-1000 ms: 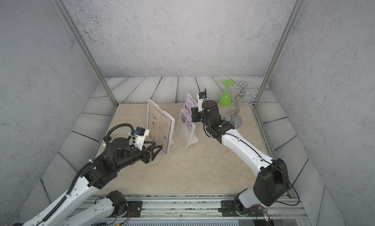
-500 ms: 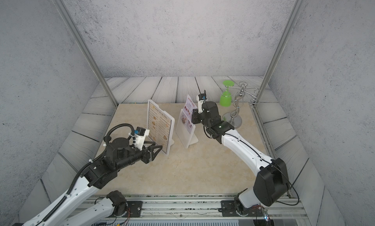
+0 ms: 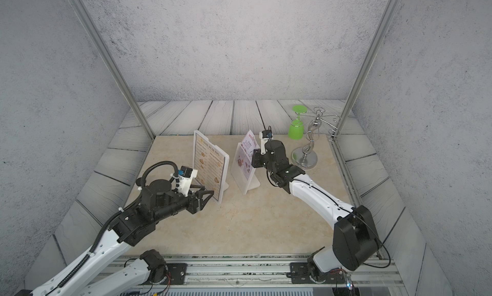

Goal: Insert the menus into the narrow rack
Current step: Insert the menu into the narrow rack.

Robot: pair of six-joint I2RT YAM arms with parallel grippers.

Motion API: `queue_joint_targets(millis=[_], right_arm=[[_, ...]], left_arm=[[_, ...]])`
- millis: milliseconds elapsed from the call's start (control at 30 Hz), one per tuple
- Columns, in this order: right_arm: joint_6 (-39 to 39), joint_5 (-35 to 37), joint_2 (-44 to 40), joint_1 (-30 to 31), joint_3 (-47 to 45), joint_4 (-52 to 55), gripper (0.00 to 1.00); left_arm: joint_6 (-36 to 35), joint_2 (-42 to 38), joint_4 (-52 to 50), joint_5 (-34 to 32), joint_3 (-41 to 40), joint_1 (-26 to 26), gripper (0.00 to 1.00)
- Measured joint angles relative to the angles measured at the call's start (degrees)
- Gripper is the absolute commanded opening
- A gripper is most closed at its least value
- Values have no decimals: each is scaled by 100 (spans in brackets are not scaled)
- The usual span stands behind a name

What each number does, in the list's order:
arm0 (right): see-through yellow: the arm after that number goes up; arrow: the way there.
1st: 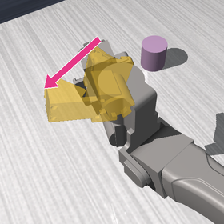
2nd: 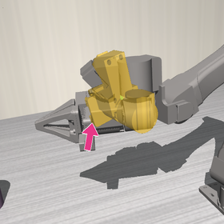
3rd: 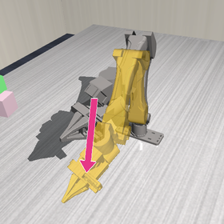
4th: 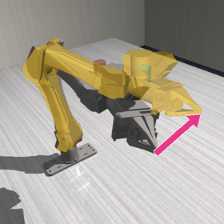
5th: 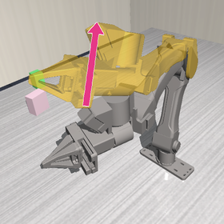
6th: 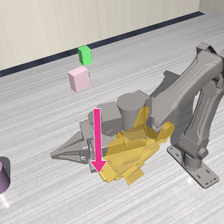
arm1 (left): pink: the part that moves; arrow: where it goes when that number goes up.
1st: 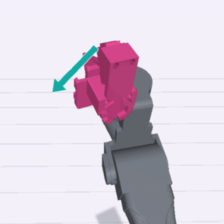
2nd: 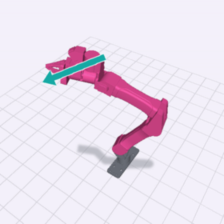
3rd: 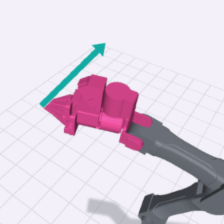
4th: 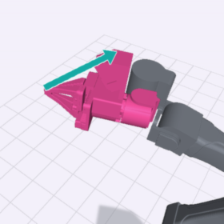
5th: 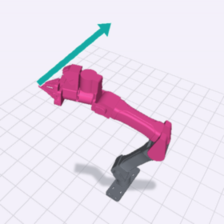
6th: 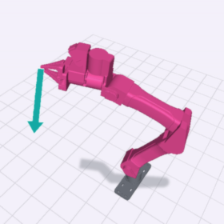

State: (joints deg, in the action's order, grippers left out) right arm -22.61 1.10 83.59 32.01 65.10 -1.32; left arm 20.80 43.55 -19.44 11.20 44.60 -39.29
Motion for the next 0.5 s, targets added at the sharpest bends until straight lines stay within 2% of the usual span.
queue_joint_targets(millis=[67, 300, 500], right_arm=[[-63, -22, -15, 2, -63, -66, 1], [-153, -55, -37, 2, -94, -144, 26], [-87, -55, -37, 2, 221, 142, 33]], left_arm=[[0, 0, 0, -2, 0, 0, 57], [0, -2, -2, -2, 0, 0, 57], [0, -24, -4, -2, 0, 0, 57]])
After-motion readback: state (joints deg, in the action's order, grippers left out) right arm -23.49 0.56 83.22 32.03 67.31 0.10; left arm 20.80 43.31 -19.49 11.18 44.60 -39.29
